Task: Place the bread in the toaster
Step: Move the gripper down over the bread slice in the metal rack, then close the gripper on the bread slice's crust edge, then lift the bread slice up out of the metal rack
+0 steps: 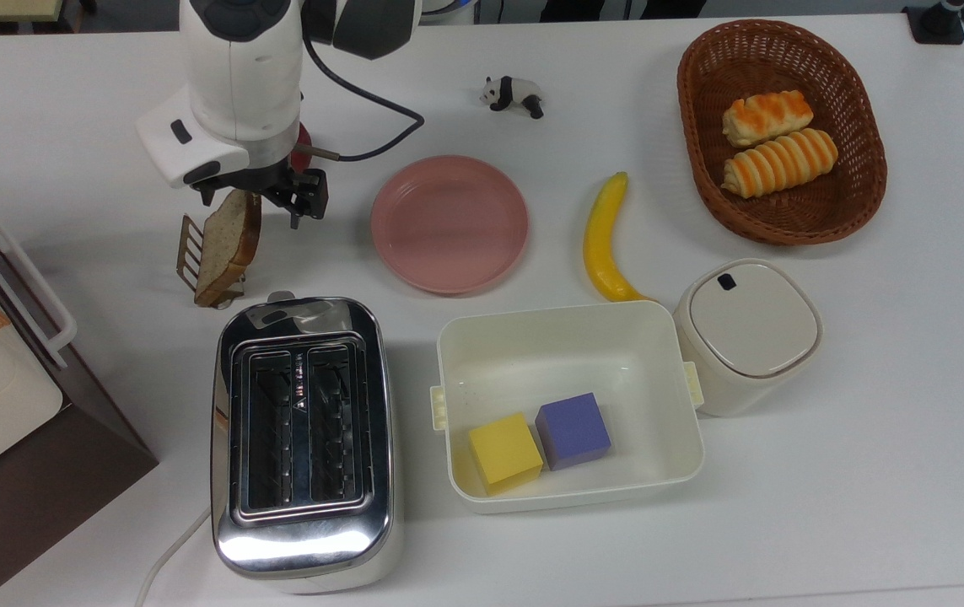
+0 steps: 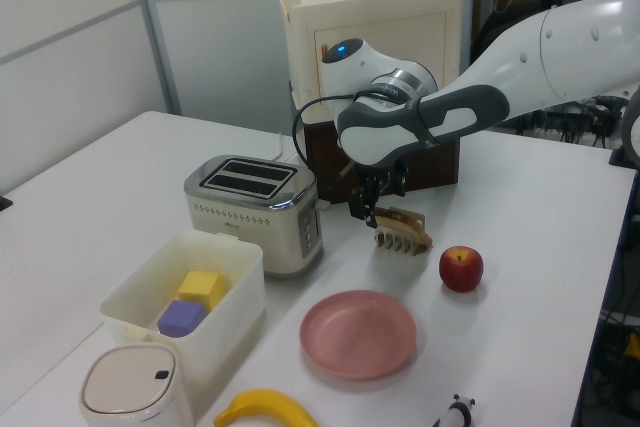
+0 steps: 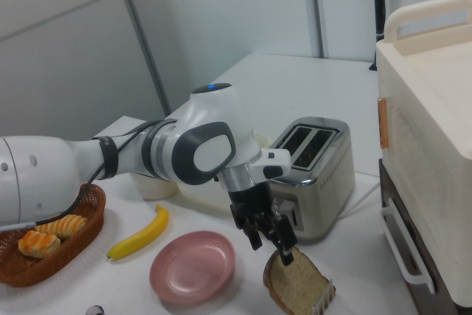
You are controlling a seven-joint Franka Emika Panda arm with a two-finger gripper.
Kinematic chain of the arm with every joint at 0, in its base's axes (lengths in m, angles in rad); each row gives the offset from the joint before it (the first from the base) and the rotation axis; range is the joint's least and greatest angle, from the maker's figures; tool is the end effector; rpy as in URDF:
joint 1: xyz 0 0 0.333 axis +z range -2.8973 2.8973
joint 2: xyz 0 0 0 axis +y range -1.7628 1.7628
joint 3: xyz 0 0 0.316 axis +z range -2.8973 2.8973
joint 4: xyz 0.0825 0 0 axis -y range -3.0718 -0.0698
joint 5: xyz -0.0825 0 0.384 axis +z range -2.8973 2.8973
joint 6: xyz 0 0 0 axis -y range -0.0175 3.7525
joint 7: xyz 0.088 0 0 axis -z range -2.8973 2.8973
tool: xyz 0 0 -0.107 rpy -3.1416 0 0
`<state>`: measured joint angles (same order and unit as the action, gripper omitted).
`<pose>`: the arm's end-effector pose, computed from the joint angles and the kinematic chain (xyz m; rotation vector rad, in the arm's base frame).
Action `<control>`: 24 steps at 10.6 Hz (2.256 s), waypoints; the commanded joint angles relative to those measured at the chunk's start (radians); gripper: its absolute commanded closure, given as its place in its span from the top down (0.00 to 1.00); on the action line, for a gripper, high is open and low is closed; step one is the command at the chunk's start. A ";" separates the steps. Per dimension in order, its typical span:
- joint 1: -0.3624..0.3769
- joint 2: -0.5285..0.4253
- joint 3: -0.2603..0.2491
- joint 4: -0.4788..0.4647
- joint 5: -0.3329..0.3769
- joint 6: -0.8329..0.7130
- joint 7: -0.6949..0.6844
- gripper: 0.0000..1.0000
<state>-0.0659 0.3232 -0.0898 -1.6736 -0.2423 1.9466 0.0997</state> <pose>0.6362 -0.1108 0.4146 2.8814 -0.2259 -0.0822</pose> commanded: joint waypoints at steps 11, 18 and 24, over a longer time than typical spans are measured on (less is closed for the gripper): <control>-0.003 0.028 -0.002 -0.012 -0.043 0.028 -0.003 0.00; 0.003 -0.016 -0.007 0.086 -0.045 0.012 0.093 0.00; 0.047 -0.075 -0.005 0.248 -0.034 0.006 0.147 0.00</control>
<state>-0.0369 0.2817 -0.0895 -1.4857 -0.2722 1.9469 0.2297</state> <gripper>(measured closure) 0.868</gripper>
